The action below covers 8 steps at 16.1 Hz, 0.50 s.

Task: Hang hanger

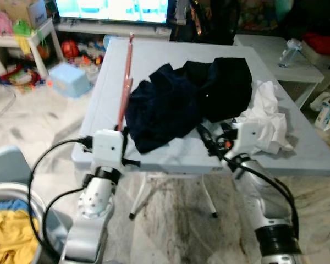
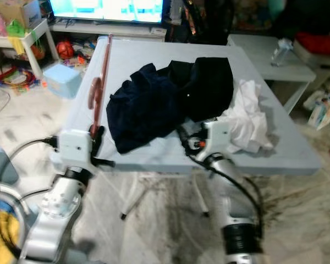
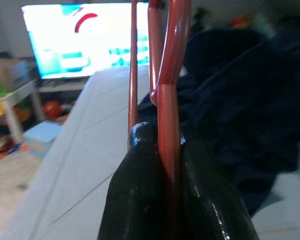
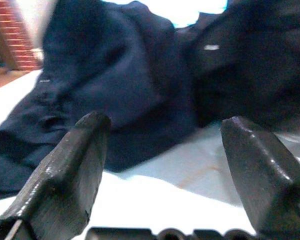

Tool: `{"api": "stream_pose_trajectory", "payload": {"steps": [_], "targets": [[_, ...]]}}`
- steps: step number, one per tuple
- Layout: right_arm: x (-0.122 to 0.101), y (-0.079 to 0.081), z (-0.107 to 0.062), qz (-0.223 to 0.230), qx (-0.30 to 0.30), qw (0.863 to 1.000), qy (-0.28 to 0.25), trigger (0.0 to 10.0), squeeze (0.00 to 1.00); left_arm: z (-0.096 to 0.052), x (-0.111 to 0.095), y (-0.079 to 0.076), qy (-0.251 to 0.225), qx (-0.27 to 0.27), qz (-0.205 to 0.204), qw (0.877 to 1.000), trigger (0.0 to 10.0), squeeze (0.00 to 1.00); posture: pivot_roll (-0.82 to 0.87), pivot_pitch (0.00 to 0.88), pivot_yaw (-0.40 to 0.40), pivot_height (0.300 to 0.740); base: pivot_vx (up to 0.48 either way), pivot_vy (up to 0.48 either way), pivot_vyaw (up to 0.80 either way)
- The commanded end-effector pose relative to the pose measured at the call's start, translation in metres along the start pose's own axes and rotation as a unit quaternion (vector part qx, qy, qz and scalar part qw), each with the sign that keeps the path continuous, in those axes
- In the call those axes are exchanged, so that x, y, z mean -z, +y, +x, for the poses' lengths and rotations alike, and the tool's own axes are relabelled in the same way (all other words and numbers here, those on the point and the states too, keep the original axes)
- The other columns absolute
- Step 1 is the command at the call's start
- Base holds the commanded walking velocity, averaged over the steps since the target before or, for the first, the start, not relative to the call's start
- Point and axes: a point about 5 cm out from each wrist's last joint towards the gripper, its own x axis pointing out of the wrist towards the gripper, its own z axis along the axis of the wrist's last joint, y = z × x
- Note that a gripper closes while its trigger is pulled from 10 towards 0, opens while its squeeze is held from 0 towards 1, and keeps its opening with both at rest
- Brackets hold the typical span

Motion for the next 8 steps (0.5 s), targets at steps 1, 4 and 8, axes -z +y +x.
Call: {"api": "stream_pose_trajectory", "payload": {"steps": [1,4,8], "targets": [[-0.0035,-0.0042,-0.0012,0.002,0.002,1.0,-0.001,10.0,0.0,0.0005,-0.0026,-0.0029,-0.004,0.003,-0.006,1.0,10.0,0.0,0.11,0.082,-0.084,0.74,0.0,-0.394,0.0],[-0.0026,-0.0048,-0.0013,-0.001,0.004,1.0,0.005,10.0,0.0,0.0,-0.0015,-0.0028,-0.002,-0.001,0.001,1.0,10.0,0.0,0.11,0.083,-0.085,0.74,0.0,-0.187,0.0],[-0.0063,-0.0003,0.0006,-0.043,0.005,0.999,-0.003,10.0,0.0,0.0009,0.0005,-0.0016,0.0,-0.02,0.012,1.0,10.0,0.0,0.11,0.084,-0.088,0.74,0.0,0.0,0.0]]}}
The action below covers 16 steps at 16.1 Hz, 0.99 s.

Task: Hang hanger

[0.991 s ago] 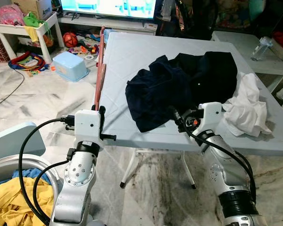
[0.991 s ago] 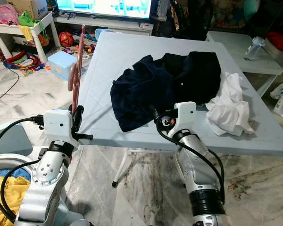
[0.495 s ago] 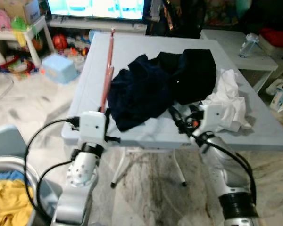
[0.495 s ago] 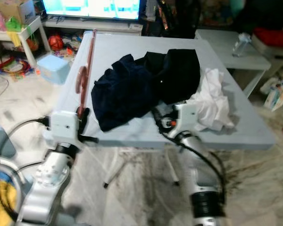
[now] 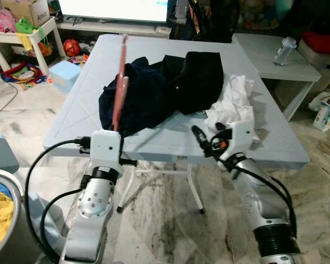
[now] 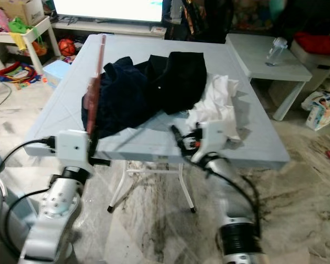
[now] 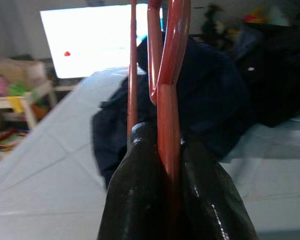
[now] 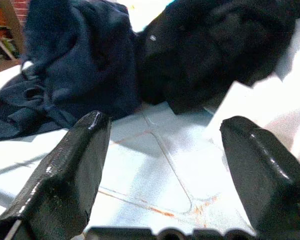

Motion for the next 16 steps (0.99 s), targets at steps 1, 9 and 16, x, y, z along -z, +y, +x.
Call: {"api": "stream_pose_trajectory", "payload": {"steps": [1,9,16], "targets": [[-0.0065,-0.0049,0.0001,-0.02,0.011,1.0,-0.014,10.0,0.0,0.0008,-0.0016,-0.0031,-0.004,0.0,0.004,1.0,10.0,0.0,0.11,0.085,-0.088,0.74,0.0,0.0,0.0],[-0.0044,-0.0014,-0.0016,0.039,-0.018,0.999,-0.008,10.0,0.0,0.0014,-0.0009,-0.0047,-0.001,0.001,0.0,1.0,10.0,0.0,0.1,0.089,-0.09,0.74,-0.06,0.0,0.0],[-0.0025,0.0007,-0.0002,0.046,-0.03,0.999,0.002,10.0,0.0,0.0037,-0.0014,-0.0054,-0.004,0.002,0.002,1.0,10.0,0.0,0.11,0.078,-0.092,0.74,-0.247,0.0,0.0]]}}
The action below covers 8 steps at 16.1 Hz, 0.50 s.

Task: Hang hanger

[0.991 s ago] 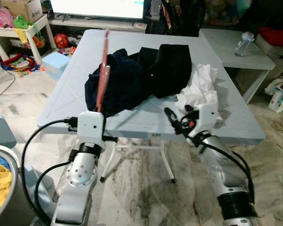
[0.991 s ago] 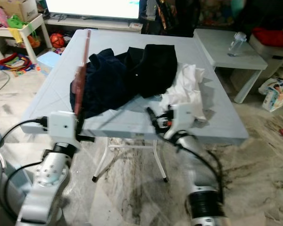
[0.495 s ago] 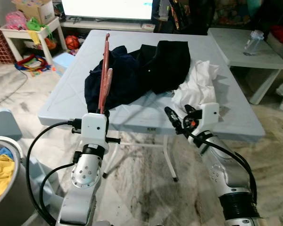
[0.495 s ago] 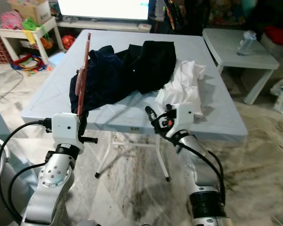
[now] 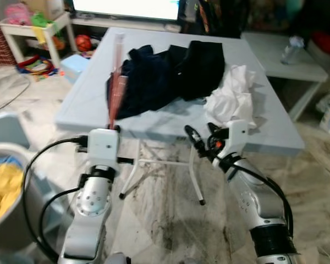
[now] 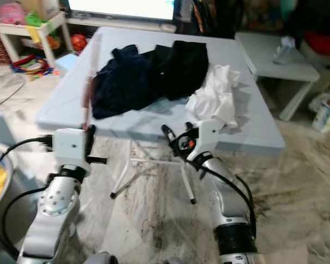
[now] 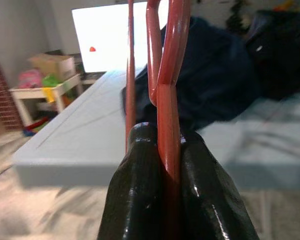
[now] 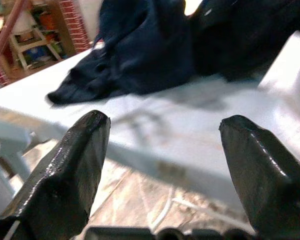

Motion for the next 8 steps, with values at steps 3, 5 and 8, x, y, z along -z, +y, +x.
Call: {"api": "stream_pose_trajectory", "payload": {"steps": [3,5,8], "targets": [[0.0005,-0.0076,-0.0036,0.0,0.012,1.0,0.007,10.0,0.0,0.0001,-0.0016,-0.0086,-0.003,0.013,-0.006,1.0,10.0,0.0,0.11,0.075,-0.093,0.74,-0.266,0.0,0.0],[0.001,-0.0065,-0.0033,-0.001,0.007,1.0,0.011,10.0,0.0,0.0005,-0.0014,-0.0087,-0.002,0.013,-0.005,1.0,10.0,0.0,0.11,0.079,-0.097,0.74,-0.263,0.0,0.0],[0.0009,-0.0052,-0.0037,0.002,0.002,1.0,0.013,10.0,0.0,0.0011,-0.0013,-0.009,-0.001,0.013,-0.006,1.0,10.0,0.0,0.1,0.09,-0.096,0.74,-0.246,0.0,0.0]]}}
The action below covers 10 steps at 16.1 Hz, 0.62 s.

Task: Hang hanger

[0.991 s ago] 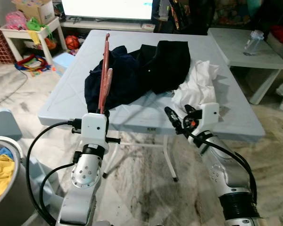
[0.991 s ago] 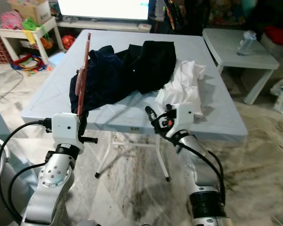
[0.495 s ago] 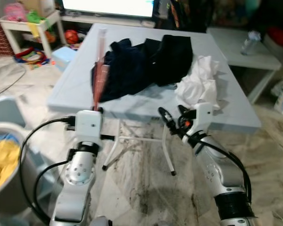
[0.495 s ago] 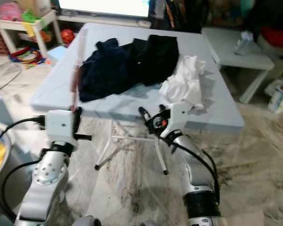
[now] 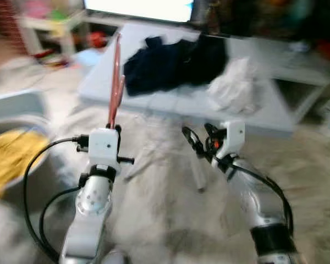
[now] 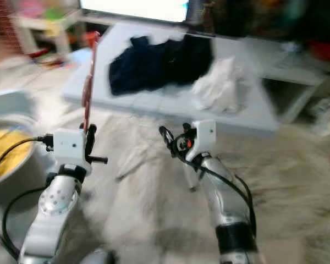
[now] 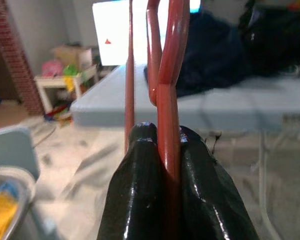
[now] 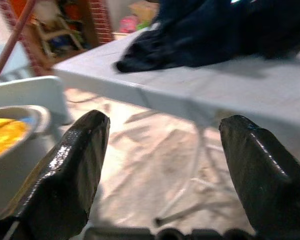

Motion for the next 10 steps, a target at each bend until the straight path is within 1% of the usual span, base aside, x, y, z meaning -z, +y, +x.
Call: {"api": "stream_pose_trajectory", "payload": {"steps": [1,2,4,5,7,8,9,10], "targets": [[0.0,-0.008,-0.005,-0.001,0.016,1.0,0.004,10.0,0.0,0.002,-0.005,-0.006,-0.009,0.011,-0.002,1.0,10.0,0.0,0.1,0.09,-0.095,0.74,-0.24,0.0,0.0],[0.001,-0.007,-0.006,-0.005,0.014,1.0,0.01,10.0,0.0,0.001,-0.004,-0.007,-0.008,0.012,-0.002,1.0,10.0,0.0,0.1,0.092,-0.094,0.74,0.0,0.0,0.0],[0.004,-0.004,-0.007,-0.03,0.005,0.999,0.018,10.0,0.0,0.001,-0.003,-0.006,-0.004,0.012,-0.003,1.0,10.0,0.0,0.1,0.092,-0.094,0.74,-0.242,0.0,0.0],[0.004,-0.002,-0.008,-0.054,0.0,0.998,0.018,10.0,0.0,0.001,-0.002,-0.006,-0.003,0.01,-0.003,1.0,10.0,0.0,0.09,0.096,-0.093,0.74,-0.24,0.0,0.0],[0.004,-0.002,-0.009,-0.087,-0.005,0.996,0.015,10.0,0.0,0.001,-0.001,-0.006,-0.001,0.01,-0.004,1.0,10.0,0.0,0.09,0.098,-0.093,0.74,0.0,0.0,0.0],[0.004,-0.005,-0.009,-0.101,0.001,0.995,0.014,10.0,0.0,0.0,0.001,-0.006,0.005,0.011,-0.001,1.0,10.0,0.0,0.09,0.098,-0.091,0.74,0.0,0.0,0.0],[0.002,-0.01,-0.009,-0.104,0.01,0.994,0.015,10.0,0.0,0.0,0.004,-0.006,0.017,0.014,0.002,1.0,10.0,0.0,0.09,0.1,-0.09,0.74,0.0,0.0,0.0],[-0.002,-0.016,-0.011,-0.134,0.012,0.991,0.01,10.0,0.0,-0.001,0.013,-0.006,0.043,0.029,0.003,0.999,10.0,0.0,0.09,0.1,-0.089,0.74,0.0,0.0,0.0]]}}
